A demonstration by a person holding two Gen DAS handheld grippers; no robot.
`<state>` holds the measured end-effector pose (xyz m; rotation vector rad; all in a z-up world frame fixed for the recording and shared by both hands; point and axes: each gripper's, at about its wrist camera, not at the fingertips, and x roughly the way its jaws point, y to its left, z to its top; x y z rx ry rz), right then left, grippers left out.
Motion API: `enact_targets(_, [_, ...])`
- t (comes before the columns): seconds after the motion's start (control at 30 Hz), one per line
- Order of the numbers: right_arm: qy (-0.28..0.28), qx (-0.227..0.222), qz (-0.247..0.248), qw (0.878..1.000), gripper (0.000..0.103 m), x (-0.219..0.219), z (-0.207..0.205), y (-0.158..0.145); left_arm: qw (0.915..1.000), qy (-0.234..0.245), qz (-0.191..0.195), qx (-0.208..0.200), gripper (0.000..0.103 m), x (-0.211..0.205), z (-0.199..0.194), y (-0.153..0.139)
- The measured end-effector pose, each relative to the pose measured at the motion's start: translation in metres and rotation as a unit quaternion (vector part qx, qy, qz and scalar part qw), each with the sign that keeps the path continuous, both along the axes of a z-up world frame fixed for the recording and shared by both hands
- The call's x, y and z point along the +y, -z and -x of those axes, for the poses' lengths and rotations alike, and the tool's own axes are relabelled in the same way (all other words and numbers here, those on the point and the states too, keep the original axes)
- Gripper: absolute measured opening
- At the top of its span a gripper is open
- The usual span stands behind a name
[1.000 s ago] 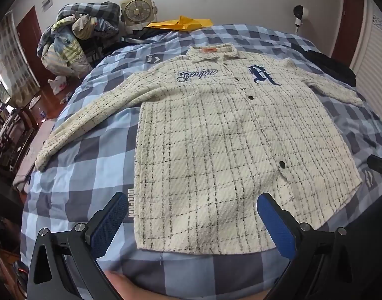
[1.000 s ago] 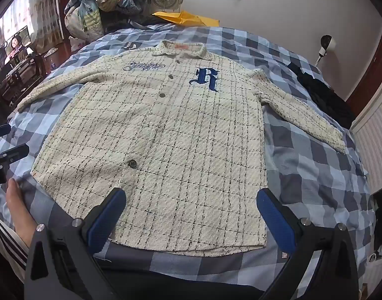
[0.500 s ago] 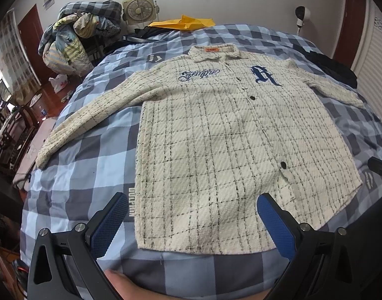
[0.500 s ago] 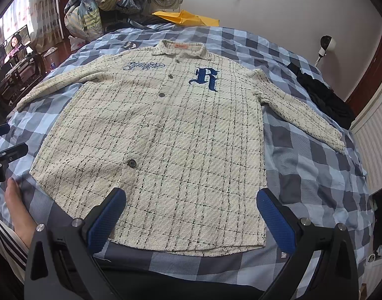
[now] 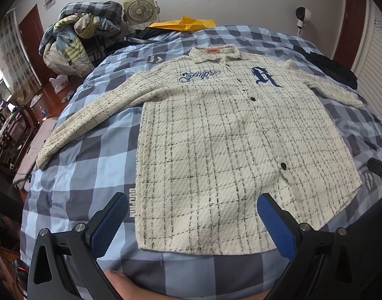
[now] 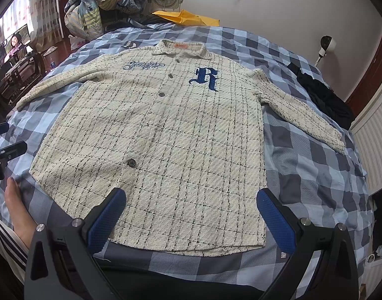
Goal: Fold small clothes
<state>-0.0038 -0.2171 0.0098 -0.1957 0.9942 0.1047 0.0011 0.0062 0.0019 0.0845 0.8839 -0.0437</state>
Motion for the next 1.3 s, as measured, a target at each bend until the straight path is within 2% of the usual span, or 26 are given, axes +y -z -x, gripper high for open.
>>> enact_targets(0.3, [0.0,0.001,0.0,1.0,0.102,-0.0004,0.0001,0.0005,1.0,0.0,-0.003,0.005,0.103,0.001,0.0001,-0.0006])
enact_targets(0.37, [0.001,0.0,0.001,1.0,0.102,-0.0009,0.0004,0.0004,0.9996,0.0,-0.016,0.022,0.103,-0.0008,0.0001,0.0012])
enact_targets(0.63, [0.001,0.001,0.003,1.0,0.102,0.0001,-0.0005,0.001,0.9994,0.0,-0.022,0.028,0.103,-0.0009,-0.0006,0.0017])
enact_targets(1.13, [-0.001,0.004,0.006,1.0,0.102,0.0011,-0.001,0.0012,0.9994,0.0,-0.012,0.032,0.103,-0.0001,-0.0008,0.0027])
enact_targets(1.3, [0.0,0.004,0.008,1.0,0.102,0.0016,-0.0012,0.0015,0.9989,-0.003,-0.006,0.046,0.103,0.003,-0.0014,0.007])
